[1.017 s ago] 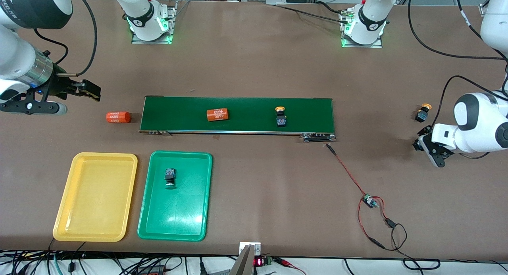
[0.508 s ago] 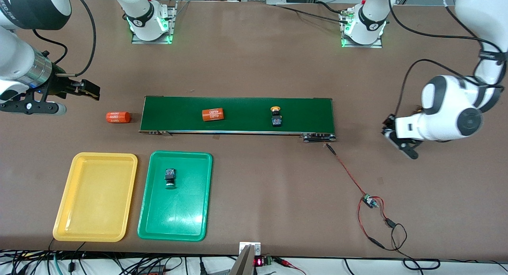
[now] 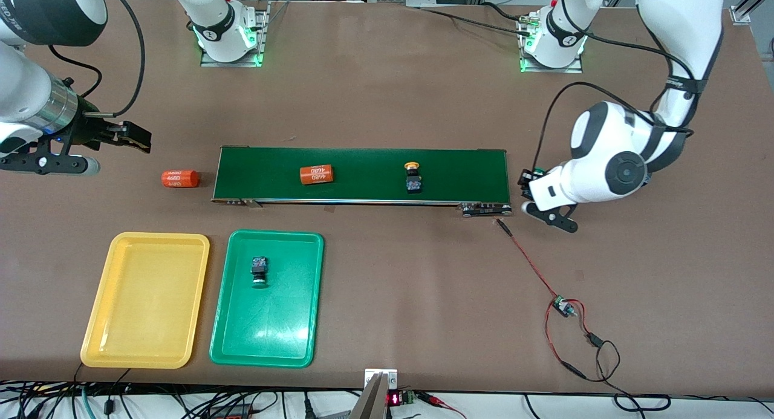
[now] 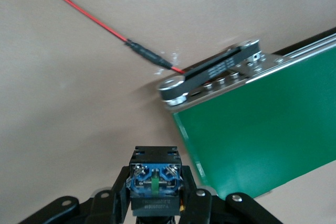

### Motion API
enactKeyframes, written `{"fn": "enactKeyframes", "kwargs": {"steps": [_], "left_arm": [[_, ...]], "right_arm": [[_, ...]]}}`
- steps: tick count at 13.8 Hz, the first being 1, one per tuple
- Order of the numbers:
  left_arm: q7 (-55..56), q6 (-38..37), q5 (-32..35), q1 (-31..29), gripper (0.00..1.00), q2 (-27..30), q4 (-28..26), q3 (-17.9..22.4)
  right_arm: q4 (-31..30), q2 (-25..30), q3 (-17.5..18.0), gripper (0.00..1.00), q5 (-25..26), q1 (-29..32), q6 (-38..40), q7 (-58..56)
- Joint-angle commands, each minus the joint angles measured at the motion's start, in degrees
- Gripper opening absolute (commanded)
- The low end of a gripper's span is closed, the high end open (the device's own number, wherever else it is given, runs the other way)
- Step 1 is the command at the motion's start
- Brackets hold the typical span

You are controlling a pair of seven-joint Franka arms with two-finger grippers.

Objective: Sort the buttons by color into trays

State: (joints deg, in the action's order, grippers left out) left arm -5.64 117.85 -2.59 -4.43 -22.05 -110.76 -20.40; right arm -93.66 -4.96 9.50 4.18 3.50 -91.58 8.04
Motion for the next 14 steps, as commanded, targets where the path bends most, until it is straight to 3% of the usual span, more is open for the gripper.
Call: {"fn": "enactKeyframes", "kwargs": {"steps": [1,4,7,11,14], "left_arm": [[2.39,0.71,-3.28,3.10,0.00,3.06,-1.21,0.97],[4.13,0.89,-7.50,4.16,0.00,3.95,-1.83,1.06],[13.35,6.49,-7.43,8.55,0.00,3.68,-3.40,1.15],[17.15,13.80,-7.43,10.31,0.00,3.42,-8.33,1.15],[18.12,14.78,-7.34,10.85,0.00,3.42,-9.56,1.15]], "right_arm": [[0.24,0.13,0.34,1.00,-1.01,0.54,1.23,-0.30],[0.24,0.13,0.34,1.00,-1.01,0.45,1.32,-0.21],[0.06,0.56,0.26,1.00,-1.10,0.54,1.85,-1.00],[-0.38,0.65,0.52,1.00,-1.28,0.28,2.20,-0.12],[-6.15,4.67,0.34,1.00,-5.22,1.24,-0.24,-0.04]]}}
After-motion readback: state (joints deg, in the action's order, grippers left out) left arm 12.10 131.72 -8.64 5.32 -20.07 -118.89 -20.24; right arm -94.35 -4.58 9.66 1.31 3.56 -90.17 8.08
